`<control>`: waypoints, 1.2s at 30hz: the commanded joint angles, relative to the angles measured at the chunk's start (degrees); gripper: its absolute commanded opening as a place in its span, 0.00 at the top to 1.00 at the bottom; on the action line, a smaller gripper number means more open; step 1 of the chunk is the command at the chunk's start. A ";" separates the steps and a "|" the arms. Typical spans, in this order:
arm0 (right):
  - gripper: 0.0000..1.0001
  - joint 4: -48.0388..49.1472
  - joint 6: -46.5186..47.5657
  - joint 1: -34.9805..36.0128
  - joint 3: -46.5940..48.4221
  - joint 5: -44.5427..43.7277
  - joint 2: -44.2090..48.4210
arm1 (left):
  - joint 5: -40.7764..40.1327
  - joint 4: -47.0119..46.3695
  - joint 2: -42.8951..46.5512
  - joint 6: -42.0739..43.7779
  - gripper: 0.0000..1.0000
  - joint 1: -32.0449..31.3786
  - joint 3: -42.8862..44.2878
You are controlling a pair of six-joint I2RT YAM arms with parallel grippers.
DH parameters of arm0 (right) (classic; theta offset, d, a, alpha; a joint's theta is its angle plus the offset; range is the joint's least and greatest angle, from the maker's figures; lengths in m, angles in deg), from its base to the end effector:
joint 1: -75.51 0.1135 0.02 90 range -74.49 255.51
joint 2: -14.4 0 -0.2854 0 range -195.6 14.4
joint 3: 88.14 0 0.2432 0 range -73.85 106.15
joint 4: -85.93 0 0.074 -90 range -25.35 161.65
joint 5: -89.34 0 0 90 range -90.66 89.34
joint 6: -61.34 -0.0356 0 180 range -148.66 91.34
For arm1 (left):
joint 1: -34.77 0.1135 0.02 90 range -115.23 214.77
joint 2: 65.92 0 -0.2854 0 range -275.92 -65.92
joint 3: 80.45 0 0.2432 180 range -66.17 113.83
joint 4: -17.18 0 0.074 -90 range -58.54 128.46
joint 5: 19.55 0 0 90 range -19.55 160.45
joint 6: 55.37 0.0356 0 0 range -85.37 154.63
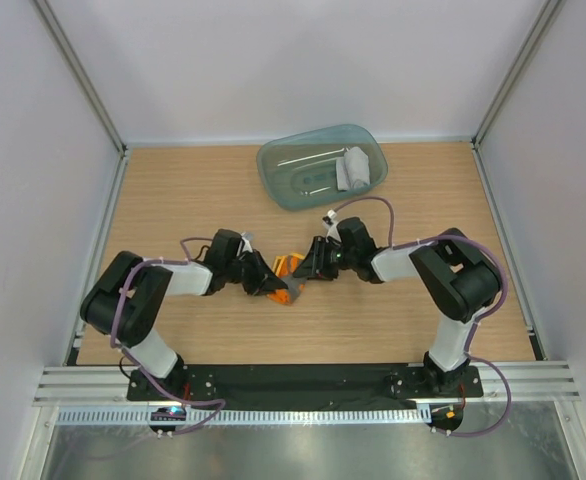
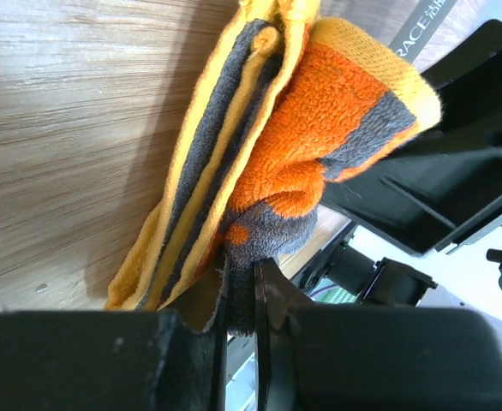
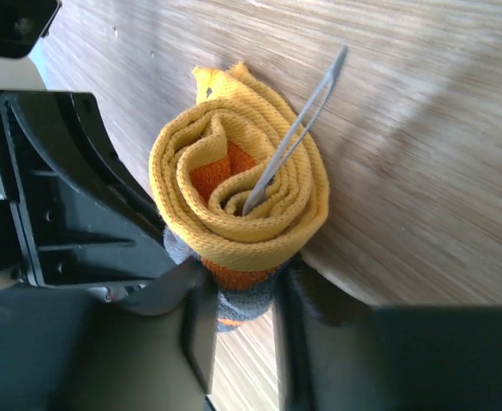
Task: Roll the towels
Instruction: Roll the towel
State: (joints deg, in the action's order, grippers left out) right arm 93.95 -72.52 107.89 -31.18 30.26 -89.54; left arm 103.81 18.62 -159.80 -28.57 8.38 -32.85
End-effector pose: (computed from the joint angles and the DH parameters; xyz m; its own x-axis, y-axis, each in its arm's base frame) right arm 0.2739 0.1954 0.1470 -0.9350 0.1109 -0.3368 -0.2066 0.6014 0.7717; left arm 0.2396 -0.1407 0.1457 -0.9260 -0.3728 0.0598 -0.2748 0.5567 -0.7839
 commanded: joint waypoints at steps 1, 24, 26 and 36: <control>0.70 0.20 0.17 1.19 1.88 -2.79 -1.26 | -3.90 6.76 -0.70 3.33 0.94 0.38 -1.77; 0.81 -47.43 12.65 5.85 28.07 -20.63 -5.83 | -50.83 35.69 21.10 24.70 0.60 -21.82 11.06; 0.82 -49.45 12.83 6.20 29.57 -21.42 -6.01 | -56.37 34.56 21.82 26.98 0.59 -25.01 11.41; 0.83 -51.83 13.09 6.82 31.42 -21.07 -5.66 | -68.78 27.18 14.00 32.26 0.56 -38.65 13.26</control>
State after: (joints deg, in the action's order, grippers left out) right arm 45.82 -61.24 114.19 -1.06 11.57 -94.76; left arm 41.69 49.94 -143.50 1.11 -29.32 -21.29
